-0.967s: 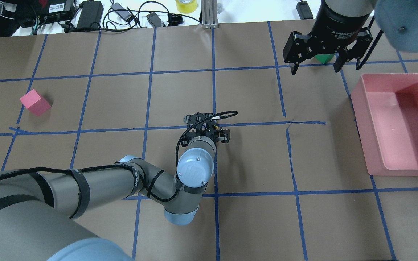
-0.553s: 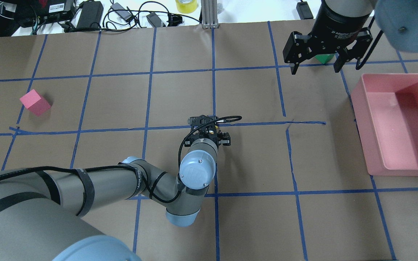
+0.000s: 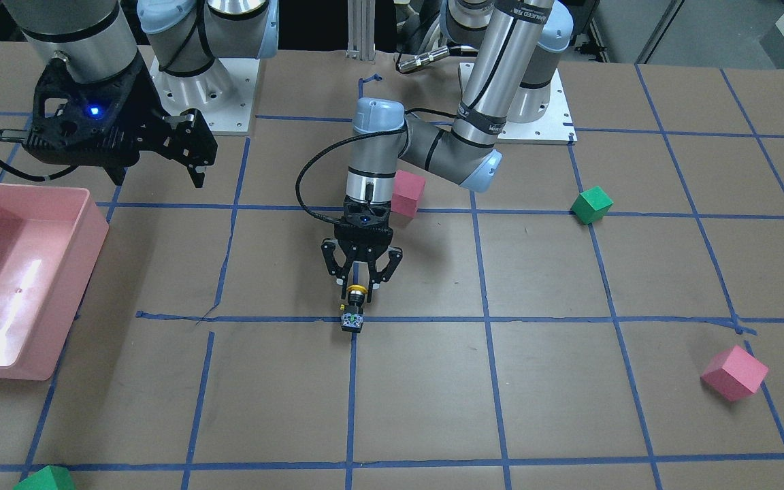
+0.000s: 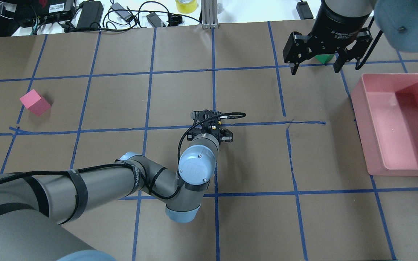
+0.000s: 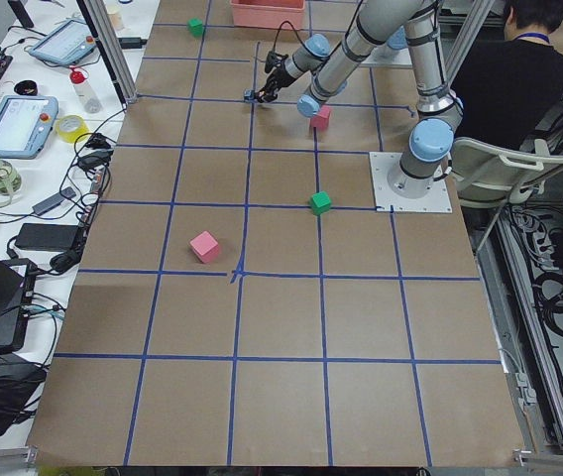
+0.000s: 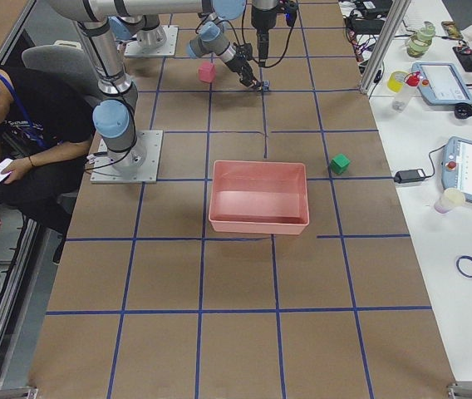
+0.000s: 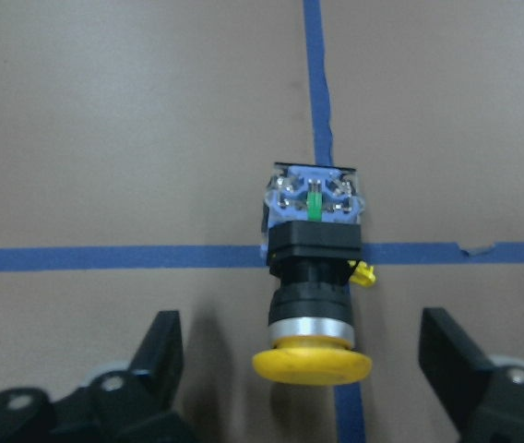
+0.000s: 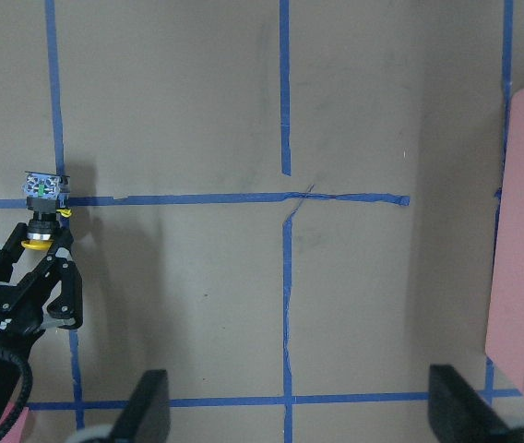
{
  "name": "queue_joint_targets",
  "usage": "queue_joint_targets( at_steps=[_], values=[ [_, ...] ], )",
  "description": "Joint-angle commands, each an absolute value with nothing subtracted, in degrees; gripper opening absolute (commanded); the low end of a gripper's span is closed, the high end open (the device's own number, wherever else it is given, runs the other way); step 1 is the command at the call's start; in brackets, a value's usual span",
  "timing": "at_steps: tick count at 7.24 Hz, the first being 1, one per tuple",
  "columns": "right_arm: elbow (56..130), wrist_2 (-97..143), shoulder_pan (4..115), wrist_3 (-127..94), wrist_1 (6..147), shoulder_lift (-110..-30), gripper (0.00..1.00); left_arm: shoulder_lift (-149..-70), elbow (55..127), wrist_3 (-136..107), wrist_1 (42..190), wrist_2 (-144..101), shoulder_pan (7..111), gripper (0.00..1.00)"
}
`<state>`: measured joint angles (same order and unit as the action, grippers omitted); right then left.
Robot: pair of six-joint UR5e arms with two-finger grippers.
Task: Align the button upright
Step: 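Grasp the push-button with the left gripper and lift it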
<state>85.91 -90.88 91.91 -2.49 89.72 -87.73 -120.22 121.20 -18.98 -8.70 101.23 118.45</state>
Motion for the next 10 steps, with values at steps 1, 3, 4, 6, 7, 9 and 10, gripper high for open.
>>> queue_joint_targets(
  at_steps=[1, 3, 4, 6, 7, 9, 10],
  values=[
    [86.0, -91.0, 91.9, -2.5, 89.6, -87.8, 1.00, -115.3, 111.9, -18.3, 15.3, 97.1, 116.4, 0.00],
    [86.0, -91.1, 91.8, -2.4, 89.6, -87.8, 1.00, -110.9, 101.5, -22.1, 44.3, 93.4, 113.9, 0.00],
    [86.0, -91.1, 91.8, -2.5, 89.6, -87.7, 1.00, -109.8, 99.4, -27.7, 51.3, 85.3, 110.7, 0.00],
    [86.0, -91.1, 91.8, -2.4, 89.6, -87.7, 1.00, -109.1, 98.2, -44.6, 60.0, 67.1, 103.7, 0.00],
    [86.0, -91.1, 91.8, -2.4, 89.6, -87.7, 1.00, -110.1, 97.1, -55.8, 60.6, 63.9, 101.4, 0.00],
    [86.0, -91.1, 91.8, -2.4, 89.6, -87.8, 1.00, -114.8, 93.2, -72.7, 63.3, 59.4, 99.9, 0.00],
    [86.0, -91.1, 91.8, -2.3, 89.6, -87.8, 1.00, -117.4, 90.9, -76.0, 63.3, 59.0, 99.9, 0.00]
  ],
)
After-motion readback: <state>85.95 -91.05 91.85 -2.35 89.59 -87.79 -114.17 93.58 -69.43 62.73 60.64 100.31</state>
